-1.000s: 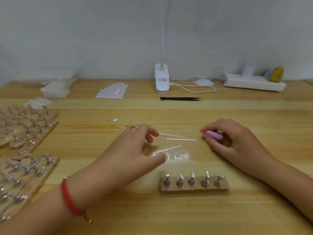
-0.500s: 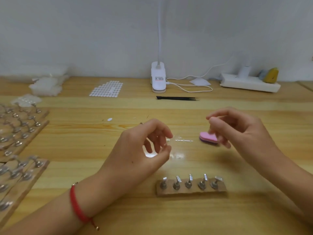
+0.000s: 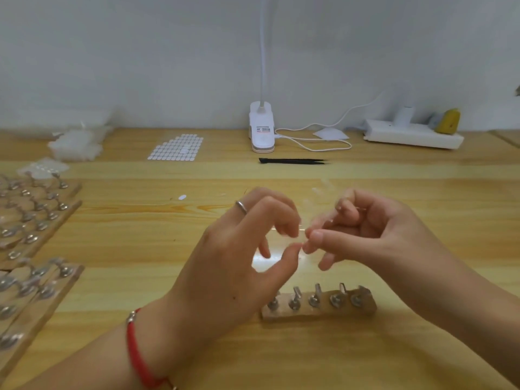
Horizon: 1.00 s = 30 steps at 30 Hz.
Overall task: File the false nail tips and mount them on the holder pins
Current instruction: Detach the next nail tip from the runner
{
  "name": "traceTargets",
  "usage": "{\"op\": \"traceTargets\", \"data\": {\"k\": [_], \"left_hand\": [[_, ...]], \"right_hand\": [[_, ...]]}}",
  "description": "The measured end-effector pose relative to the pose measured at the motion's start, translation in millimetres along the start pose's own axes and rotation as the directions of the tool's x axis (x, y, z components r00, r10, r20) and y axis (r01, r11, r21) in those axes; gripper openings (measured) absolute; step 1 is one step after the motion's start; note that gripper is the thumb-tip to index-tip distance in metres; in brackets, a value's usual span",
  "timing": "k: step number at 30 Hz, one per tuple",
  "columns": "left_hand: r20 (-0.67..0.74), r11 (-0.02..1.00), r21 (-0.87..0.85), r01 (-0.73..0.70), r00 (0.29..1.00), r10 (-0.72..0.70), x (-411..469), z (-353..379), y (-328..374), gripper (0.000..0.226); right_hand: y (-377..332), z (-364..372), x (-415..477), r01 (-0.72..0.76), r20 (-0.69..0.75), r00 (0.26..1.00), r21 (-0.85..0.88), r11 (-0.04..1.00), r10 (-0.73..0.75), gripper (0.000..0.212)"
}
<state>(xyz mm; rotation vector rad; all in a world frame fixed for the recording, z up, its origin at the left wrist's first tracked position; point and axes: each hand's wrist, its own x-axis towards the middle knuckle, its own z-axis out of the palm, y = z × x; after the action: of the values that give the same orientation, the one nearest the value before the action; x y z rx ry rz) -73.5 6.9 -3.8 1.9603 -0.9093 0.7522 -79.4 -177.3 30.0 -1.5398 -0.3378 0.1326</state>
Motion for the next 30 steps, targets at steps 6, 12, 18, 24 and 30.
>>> {"op": "traceTargets", "data": {"k": [6, 12, 18, 24, 30], "left_hand": [[0.234, 0.693, -0.34, 0.635, 0.771, -0.592, -6, 4, -9, 0.027], [0.309, 0.634, -0.38, 0.674, 0.738, -0.6, -4, 3, -10, 0.024], [0.293, 0.593, -0.42, 0.687, 0.721, -0.628, -4, 3, -12, 0.014], [0.332, 0.591, -0.427, 0.684, 0.727, -0.601, -3, 2, -12, 0.018], [0.376, 0.583, -0.419, 0.696, 0.718, -0.586, -1, 1, -11, 0.016]], "right_hand": [[9, -12, 6, 0.11, -0.084, 0.989, -0.165, 0.98, -0.125, 0.028], [20, -14, 7, 0.194, -0.042, 0.976, -0.276, 0.941, -0.214, 0.022], [19, -13, 10, 0.144, -0.069, 0.985, -0.181, 0.973, -0.159, 0.019], [18, -19, 11, -0.031, -0.046, 0.999, -0.107, 0.994, 0.026, 0.034], [22, -25, 13, -0.214, 0.08, 0.974, 0.005, 0.977, 0.213, 0.042]]}}
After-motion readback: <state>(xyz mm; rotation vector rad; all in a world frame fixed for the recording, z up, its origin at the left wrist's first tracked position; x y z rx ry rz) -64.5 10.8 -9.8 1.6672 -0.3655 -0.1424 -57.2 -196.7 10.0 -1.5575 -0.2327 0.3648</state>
